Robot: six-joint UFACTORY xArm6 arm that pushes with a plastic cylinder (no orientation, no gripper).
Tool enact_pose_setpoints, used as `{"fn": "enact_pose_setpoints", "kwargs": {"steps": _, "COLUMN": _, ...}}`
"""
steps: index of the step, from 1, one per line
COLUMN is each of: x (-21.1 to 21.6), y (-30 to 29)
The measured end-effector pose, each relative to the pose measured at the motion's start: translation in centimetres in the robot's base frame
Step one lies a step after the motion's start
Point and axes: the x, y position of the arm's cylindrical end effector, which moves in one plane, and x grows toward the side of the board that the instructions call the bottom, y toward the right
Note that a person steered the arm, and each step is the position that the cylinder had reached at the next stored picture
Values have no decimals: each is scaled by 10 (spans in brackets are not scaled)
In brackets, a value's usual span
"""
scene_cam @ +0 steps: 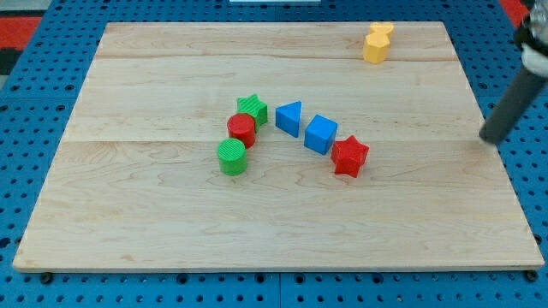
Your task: Place the yellow hexagon below the blue cube
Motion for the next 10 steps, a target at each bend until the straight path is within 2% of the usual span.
{"fn": "enact_pose_setpoints", "kwargs": {"steps": 2, "x": -169, "y": 8}}
{"fn": "enact_pose_setpoints", "kwargs": {"steps": 3, "x": -221, "y": -23}}
{"fn": "enact_pose_setpoints", "kwargs": {"steps": 4, "x": -206, "y": -59}}
{"fn": "enact_pose_setpoints", "kwargs": {"steps": 5, "x": -194, "y": -133}}
{"fn": "enact_pose_setpoints", "kwargs": {"steps": 6, "x": -190, "y": -145}}
{"fn": "enact_pose_setpoints", "kwargs": {"steps": 8, "x": -123, "y": -136}}
{"fn": "enact_pose_setpoints", "kwargs": {"steps": 9, "x": -118, "y": -127}}
{"fn": "enact_pose_setpoints", "kwargs": {"steps": 10, "x": -75, "y": -120}}
